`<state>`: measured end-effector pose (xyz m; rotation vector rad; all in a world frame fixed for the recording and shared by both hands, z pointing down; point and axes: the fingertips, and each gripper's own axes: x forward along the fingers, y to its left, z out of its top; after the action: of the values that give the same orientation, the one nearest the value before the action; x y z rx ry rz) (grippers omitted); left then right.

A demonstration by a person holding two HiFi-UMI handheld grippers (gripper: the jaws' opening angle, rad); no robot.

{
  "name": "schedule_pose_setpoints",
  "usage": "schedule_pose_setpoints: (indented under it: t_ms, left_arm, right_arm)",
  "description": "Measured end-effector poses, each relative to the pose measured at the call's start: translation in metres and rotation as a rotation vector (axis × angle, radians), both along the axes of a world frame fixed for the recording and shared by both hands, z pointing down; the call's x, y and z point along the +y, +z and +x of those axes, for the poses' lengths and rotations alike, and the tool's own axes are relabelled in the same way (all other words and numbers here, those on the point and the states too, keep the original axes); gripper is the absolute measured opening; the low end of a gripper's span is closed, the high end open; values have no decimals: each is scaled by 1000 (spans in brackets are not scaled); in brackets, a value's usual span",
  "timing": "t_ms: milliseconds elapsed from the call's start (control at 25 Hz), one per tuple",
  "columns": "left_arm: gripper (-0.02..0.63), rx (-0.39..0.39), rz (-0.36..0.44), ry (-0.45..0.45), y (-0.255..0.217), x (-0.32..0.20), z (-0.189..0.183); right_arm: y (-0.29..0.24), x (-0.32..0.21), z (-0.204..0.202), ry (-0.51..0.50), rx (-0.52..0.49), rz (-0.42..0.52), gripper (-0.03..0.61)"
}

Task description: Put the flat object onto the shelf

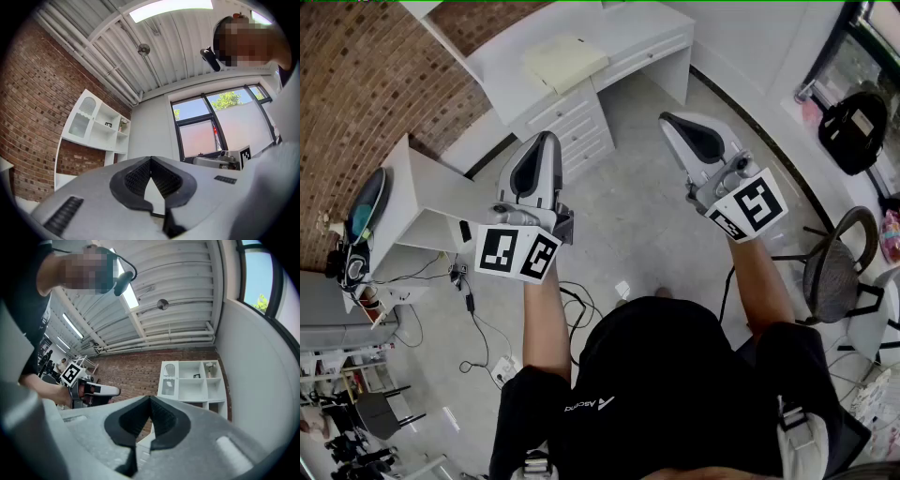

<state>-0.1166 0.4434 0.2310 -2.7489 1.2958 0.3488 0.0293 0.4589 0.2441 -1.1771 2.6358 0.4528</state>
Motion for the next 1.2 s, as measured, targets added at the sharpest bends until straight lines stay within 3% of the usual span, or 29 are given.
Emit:
schedule_pose_setpoints:
  t_ms: [560, 880, 1040, 1200]
  left_arm:
    - [-2, 31, -62, -79, 34, -56, 39]
    - [-2, 90, -111, -129, 72, -132, 19]
    - [7, 134, -184, -176, 95, -201, -4]
    - [57, 175, -277, -213, 123, -273, -34]
  right_arm:
    - [19, -32, 54, -14, 28, 17, 0]
    - [39, -89, 50, -6, 53, 10, 0]
    - [42, -147, 37, -2, 73, 2, 0]
    - [42, -213, 15, -7, 81, -10, 0]
